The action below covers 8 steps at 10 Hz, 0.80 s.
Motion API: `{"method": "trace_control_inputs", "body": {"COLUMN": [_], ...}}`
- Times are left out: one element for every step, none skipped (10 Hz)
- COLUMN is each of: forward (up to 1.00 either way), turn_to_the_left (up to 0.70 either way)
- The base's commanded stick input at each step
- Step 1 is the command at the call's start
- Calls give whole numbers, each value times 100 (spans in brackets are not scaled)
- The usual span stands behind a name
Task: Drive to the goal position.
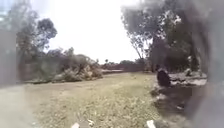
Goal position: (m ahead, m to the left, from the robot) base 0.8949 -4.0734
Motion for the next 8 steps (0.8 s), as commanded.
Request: {"method": "trace_control_inputs", "body": {"forward": [50, 50, 50, 50, 50, 50, 50, 50], "turn_to_the_left": [33, 4, 0, 0, 0, 0, 0, 0]}}
